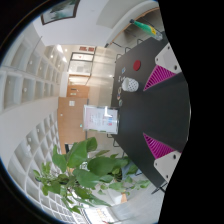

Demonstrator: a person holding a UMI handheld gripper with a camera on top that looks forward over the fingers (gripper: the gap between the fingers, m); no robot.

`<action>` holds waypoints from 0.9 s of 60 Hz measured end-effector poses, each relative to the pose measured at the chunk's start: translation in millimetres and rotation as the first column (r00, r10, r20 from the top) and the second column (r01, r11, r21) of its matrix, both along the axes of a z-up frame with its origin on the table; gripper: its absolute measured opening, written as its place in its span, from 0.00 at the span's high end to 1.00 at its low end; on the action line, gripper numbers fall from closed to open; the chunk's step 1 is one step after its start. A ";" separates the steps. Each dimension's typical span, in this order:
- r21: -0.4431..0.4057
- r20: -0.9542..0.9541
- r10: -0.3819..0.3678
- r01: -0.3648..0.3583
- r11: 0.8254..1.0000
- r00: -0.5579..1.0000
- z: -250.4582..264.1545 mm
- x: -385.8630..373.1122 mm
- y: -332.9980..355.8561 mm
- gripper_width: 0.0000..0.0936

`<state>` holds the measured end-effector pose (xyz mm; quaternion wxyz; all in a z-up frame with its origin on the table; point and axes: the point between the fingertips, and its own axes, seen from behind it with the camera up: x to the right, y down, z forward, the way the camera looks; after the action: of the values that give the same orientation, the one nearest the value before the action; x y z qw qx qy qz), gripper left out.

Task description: Pour water

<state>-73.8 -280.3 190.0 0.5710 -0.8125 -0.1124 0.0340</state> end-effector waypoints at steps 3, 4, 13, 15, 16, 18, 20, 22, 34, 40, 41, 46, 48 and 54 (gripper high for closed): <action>-0.014 0.009 -0.013 0.013 1.000 1.000 -2.3 12.6 -2.9 0.10; -0.019 0.013 -0.018 0.018 1.000 1.000 -4.4 17.7 -3.2 0.10; -0.057 0.048 -0.067 0.069 0.996 0.997 -28.9 87.2 -2.3 0.10; -0.065 0.059 -0.079 0.083 0.994 0.995 -35.2 107.6 -1.8 0.10; -0.068 0.065 -0.086 0.090 0.994 0.994 -38.5 118.0 -1.8 0.10; -0.075 0.079 -0.102 0.108 0.991 0.992 -46.2 139.4 0.3 0.10; -0.083 0.092 -0.119 0.127 0.988 0.989 -53.3 161.2 0.7 0.10; -0.096 0.105 -0.134 0.144 0.985 0.985 -60.9 183.1 1.3 0.10; -0.126 0.158 -0.242 0.263 0.957 0.957 -95.4 311.2 20.0 0.10; -0.105 0.167 -0.300 0.319 0.942 0.939 -107.7 364.1 37.4 0.10; -0.100 0.168 -0.308 0.327 0.940 0.936 -109.4 371.9 40.4 0.10; -0.065 0.162 -0.352 0.366 0.928 0.922 -114.3 408.2 60.0 0.10; -0.051 0.153 -0.365 0.376 0.925 0.919 -114.7 419.2 68.9 0.10; -0.008 0.119 -0.388 0.392 0.920 0.914 -113.1 442.2 98.9 0.10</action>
<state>368.4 -181.4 76.9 0.5462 -0.8280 0.0198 -0.1258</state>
